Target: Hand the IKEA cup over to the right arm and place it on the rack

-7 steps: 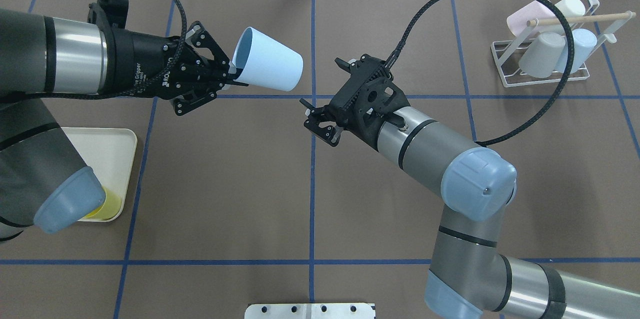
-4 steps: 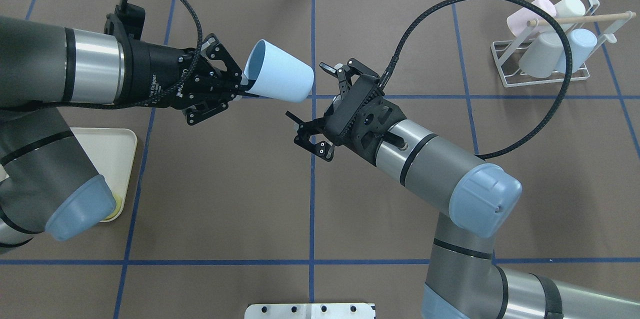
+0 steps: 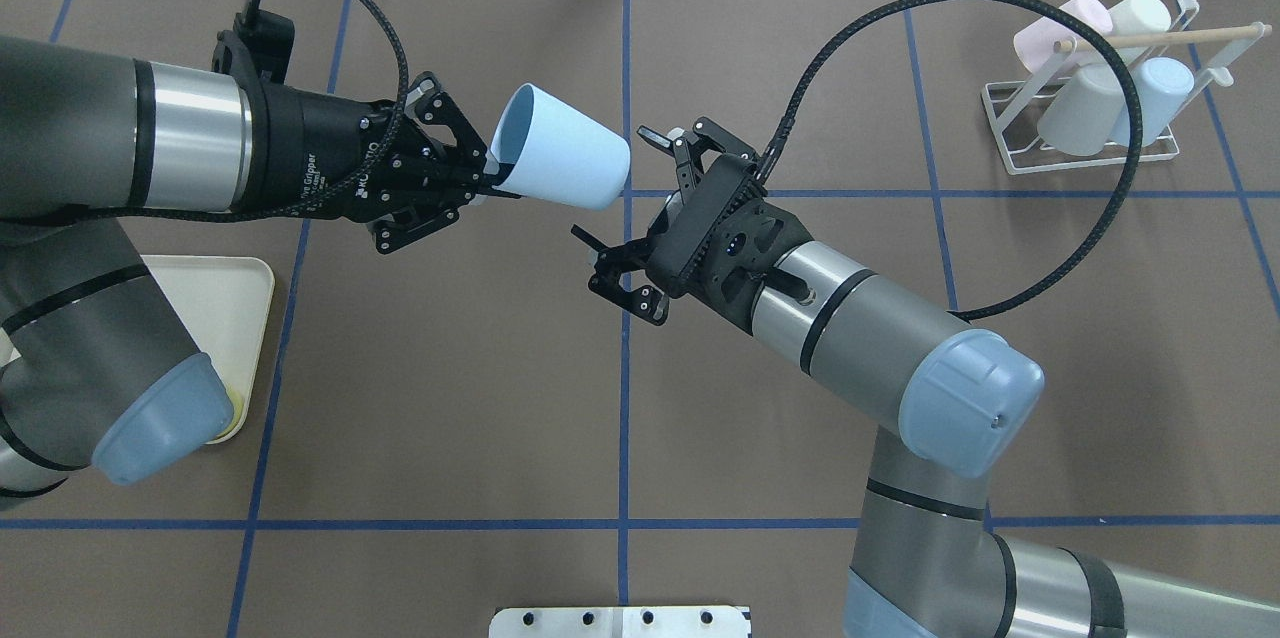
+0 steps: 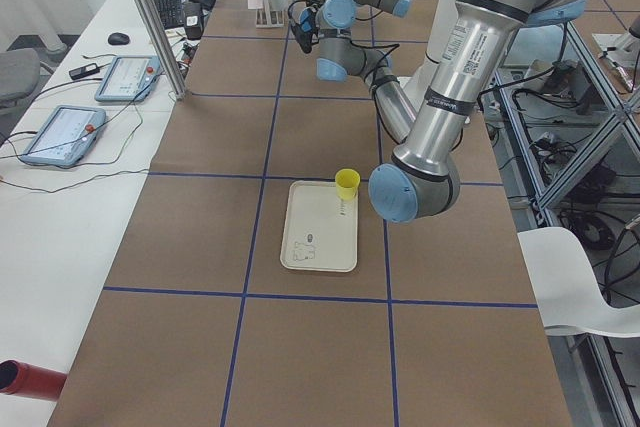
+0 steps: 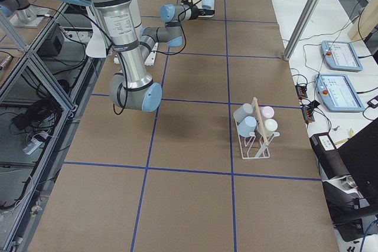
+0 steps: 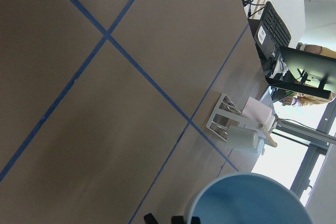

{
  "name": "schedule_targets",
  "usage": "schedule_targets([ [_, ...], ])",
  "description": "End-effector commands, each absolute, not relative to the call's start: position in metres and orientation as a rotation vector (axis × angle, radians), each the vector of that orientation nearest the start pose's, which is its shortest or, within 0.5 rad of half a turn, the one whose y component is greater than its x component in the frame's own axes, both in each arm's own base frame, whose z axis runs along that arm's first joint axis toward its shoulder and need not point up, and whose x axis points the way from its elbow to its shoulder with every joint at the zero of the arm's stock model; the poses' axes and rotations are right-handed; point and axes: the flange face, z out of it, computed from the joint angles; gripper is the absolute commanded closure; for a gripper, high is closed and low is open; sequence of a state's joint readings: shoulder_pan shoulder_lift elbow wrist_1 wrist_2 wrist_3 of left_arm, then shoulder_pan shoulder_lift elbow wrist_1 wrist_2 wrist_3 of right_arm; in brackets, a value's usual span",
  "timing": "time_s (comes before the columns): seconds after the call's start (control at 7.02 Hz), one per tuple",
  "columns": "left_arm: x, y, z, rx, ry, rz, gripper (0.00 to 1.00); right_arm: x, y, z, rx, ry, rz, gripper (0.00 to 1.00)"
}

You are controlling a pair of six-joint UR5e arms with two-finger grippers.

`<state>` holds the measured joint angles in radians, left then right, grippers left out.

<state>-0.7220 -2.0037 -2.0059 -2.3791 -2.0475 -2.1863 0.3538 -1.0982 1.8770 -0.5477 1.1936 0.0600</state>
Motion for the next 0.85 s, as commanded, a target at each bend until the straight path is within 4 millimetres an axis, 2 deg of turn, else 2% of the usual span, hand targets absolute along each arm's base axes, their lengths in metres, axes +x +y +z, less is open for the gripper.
schedule_targets([
  [0.0,0.329,-0.405,0.143,-0.277,1.671,-0.614,1.0,-0.449,-0.345,0.146,1.613,-0.835,-0.51,0.01],
  [0.14,0.33,-0.405,0.143,-0.277,1.669,-0.615,1.0,-0.45,-0.343,0.146,1.612,-0.838,-0.514,0.01],
  [0.43,0.344,-0.408,0.143,-0.272,1.666,-0.627,1.0,-0.451,-0.342,0.146,1.619,-0.827,-0.526,0.01],
  [0.71,0.348,-0.407,0.142,-0.269,1.667,-0.629,1.0,-0.452,-0.34,0.146,1.618,-0.831,-0.529,0.01],
])
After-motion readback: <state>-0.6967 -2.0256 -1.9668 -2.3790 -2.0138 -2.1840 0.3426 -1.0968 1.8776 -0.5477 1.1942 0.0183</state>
